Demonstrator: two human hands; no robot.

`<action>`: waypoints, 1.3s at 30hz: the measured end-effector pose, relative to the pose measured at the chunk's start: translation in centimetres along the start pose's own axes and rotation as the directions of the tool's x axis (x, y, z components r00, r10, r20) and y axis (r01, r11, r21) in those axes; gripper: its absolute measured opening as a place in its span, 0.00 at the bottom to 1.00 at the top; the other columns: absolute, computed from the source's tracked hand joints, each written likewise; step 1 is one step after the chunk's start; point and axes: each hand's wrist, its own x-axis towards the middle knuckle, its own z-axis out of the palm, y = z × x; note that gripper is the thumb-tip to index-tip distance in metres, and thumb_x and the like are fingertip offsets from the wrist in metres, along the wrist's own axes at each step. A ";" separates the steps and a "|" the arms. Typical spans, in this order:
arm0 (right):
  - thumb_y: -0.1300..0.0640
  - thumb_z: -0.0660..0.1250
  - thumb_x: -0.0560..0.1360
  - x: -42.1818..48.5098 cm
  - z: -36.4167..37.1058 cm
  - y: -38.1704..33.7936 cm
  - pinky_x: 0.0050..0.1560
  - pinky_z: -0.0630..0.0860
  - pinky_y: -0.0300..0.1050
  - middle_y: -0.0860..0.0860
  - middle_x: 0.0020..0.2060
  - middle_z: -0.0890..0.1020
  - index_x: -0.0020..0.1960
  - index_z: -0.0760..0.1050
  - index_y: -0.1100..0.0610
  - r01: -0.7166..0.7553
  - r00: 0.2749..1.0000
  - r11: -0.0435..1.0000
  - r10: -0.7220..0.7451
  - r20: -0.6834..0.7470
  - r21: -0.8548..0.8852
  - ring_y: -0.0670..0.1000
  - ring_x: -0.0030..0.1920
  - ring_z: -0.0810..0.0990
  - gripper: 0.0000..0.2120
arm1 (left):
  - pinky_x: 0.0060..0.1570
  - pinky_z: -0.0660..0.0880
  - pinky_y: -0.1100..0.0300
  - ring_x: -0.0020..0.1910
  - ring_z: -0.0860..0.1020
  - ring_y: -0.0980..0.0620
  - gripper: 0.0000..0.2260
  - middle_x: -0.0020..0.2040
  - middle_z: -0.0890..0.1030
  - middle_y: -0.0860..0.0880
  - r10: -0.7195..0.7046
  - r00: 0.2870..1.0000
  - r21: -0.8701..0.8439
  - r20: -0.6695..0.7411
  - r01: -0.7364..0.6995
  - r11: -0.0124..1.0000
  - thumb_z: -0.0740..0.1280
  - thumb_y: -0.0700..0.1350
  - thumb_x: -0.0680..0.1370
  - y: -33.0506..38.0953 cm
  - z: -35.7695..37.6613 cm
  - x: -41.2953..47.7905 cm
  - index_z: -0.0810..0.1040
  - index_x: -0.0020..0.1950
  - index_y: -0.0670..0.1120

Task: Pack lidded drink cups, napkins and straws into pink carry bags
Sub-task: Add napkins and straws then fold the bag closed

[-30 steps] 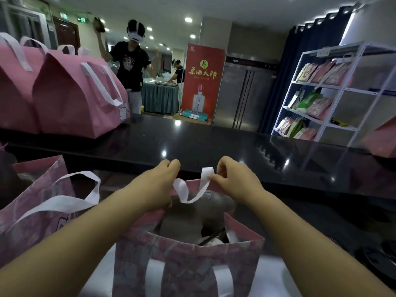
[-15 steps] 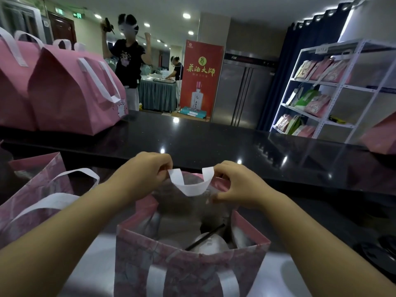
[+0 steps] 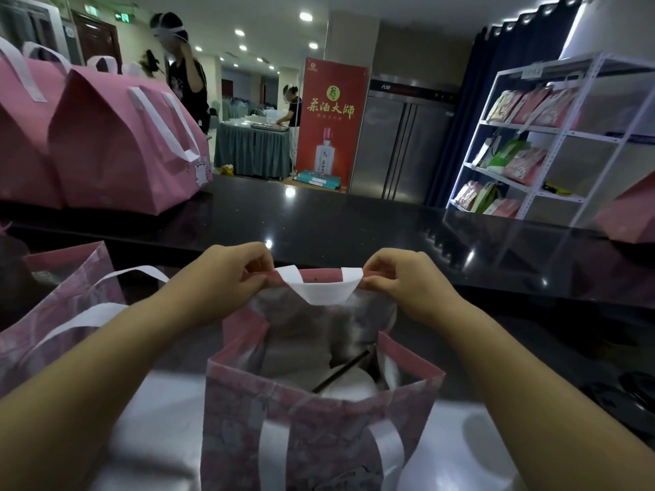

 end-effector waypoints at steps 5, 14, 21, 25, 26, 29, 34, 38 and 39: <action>0.36 0.70 0.64 -2.1 -0.4 -0.2 0.49 0.71 0.37 0.41 0.51 0.75 0.59 0.72 0.47 -0.036 0.999 0.999 0.037 0.027 -0.016 0.42 0.52 0.74 0.28 | 0.33 0.67 0.65 0.36 0.75 0.60 0.06 0.37 0.79 0.55 -0.020 0.999 -0.018 -0.033 0.020 1.000 0.67 0.42 0.74 0.0 0.3 -0.1 0.72 0.43 0.52; 0.26 0.69 0.52 -8.3 -2.9 -0.5 0.44 0.73 0.33 0.37 0.48 0.78 0.52 0.73 0.37 -0.149 0.915 0.987 0.113 0.386 0.066 0.34 0.48 0.76 0.31 | 0.32 0.71 0.55 0.31 0.74 0.50 0.09 0.33 0.77 0.50 -0.055 0.998 -0.067 -0.039 0.052 0.996 0.69 0.48 0.72 0.5 1.0 -0.5 0.68 0.38 0.51; 0.43 0.71 0.68 -8.1 -1.5 -0.7 0.55 0.68 0.40 0.40 0.53 0.65 0.50 0.76 0.40 -0.010 0.971 0.963 0.074 0.226 -0.271 0.45 0.56 0.63 0.11 | 0.37 0.74 0.60 0.37 0.78 0.57 0.07 0.36 0.80 0.57 -0.083 0.994 -0.127 0.071 0.091 0.988 0.66 0.44 0.74 0.8 0.7 -0.7 0.76 0.43 0.58; 0.43 0.71 0.68 -7.1 -0.7 -0.9 0.68 0.50 0.57 0.39 0.71 0.48 0.45 0.76 0.40 0.074 0.980 0.891 0.018 0.199 -0.447 0.51 0.70 0.41 0.08 | 0.37 0.72 0.64 0.36 0.79 0.63 0.10 0.35 0.81 0.61 -0.076 0.986 -0.185 0.147 0.102 0.977 0.65 0.43 0.75 1.0 0.1 -1.3 0.80 0.42 0.59; 0.43 0.71 0.69 -6.7 -0.6 -1.0 0.69 0.45 0.58 0.39 0.73 0.45 0.43 0.75 0.40 0.105 0.976 0.889 -0.007 0.216 -0.446 0.49 0.72 0.36 0.07 | 0.37 0.72 0.64 0.37 0.79 0.64 0.10 0.37 0.81 0.62 -0.066 0.983 -0.195 0.170 0.099 0.976 0.65 0.44 0.76 1.1 0.0 -1.4 0.80 0.42 0.59; 0.47 0.72 0.69 -5.7 -0.5 -1.3 0.69 0.38 0.55 0.42 0.75 0.53 0.41 0.74 0.40 0.130 0.961 0.911 -0.019 0.274 -0.392 0.47 0.75 0.40 0.06 | 0.39 0.72 0.64 0.37 0.79 0.63 0.09 0.38 0.81 0.62 -0.043 0.972 -0.209 0.233 0.093 0.973 0.65 0.46 0.76 1.3 -0.3 -1.8 0.79 0.42 0.61; 0.51 0.72 0.69 -5.4 -0.3 -1.1 0.66 0.55 0.49 0.39 0.53 0.75 0.46 0.78 0.45 0.113 0.980 0.938 -0.050 0.194 -0.328 0.44 0.54 0.71 0.07 | 0.40 0.75 0.63 0.39 0.79 0.61 0.06 0.40 0.81 0.62 -0.023 0.955 -0.185 0.294 0.081 0.979 0.65 0.51 0.76 1.6 -0.7 -2.6 0.79 0.43 0.63; 0.60 0.72 0.66 -6.1 0.1 -0.9 0.47 0.76 0.51 0.43 0.43 0.79 0.45 0.80 0.51 0.110 0.991 0.964 -0.090 0.095 -0.243 0.48 0.44 0.77 0.08 | 0.39 0.74 0.64 0.39 0.79 0.61 0.03 0.40 0.81 0.61 0.004 0.961 -0.197 0.276 0.053 0.979 0.65 0.56 0.73 2.0 -0.5 -3.6 0.78 0.44 0.63; 0.61 0.71 0.66 -6.3 0.2 -0.8 0.44 0.77 0.52 0.44 0.42 0.79 0.44 0.80 0.53 0.118 0.991 0.963 -0.101 0.082 -0.242 0.49 0.43 0.77 0.08 | 0.39 0.74 0.64 0.40 0.79 0.62 0.04 0.41 0.81 0.62 0.012 0.964 -0.195 0.266 0.041 0.980 0.66 0.59 0.71 2.0 -0.5 -4.0 0.78 0.45 0.64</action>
